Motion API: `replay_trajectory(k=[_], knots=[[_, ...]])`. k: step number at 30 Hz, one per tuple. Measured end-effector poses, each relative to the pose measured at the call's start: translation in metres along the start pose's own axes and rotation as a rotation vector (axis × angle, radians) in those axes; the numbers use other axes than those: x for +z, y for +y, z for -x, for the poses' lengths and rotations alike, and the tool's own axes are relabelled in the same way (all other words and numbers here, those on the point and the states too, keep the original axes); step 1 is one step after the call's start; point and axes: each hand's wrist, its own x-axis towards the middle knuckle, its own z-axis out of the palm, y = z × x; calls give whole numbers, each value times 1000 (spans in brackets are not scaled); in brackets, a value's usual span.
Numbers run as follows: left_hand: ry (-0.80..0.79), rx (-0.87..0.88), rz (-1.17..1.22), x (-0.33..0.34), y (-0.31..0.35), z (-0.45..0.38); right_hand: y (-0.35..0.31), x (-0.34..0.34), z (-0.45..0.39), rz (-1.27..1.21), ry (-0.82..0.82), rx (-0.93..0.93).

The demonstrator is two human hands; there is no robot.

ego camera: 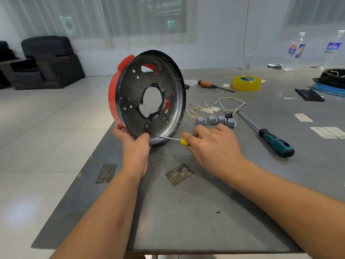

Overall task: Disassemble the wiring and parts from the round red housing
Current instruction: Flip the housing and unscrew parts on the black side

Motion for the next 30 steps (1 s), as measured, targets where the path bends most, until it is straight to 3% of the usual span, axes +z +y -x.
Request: replay_trajectory(k=[8,12,20,25,30], knots=[[0,20,2,1,1,1,0,-5,-7,-190,-177,92],[16,12,25,1,-1,-1,13,-6,-8,-638,-228,276],[57,2,60,0,-1,-4,14,3,-8,-1753,-53,913],[78,-6,124,1,0,-4,11,7,-10,-2081,17,1129],[93,-20,132,1,1,-4,17,9,-9,-2212,82,1092]])
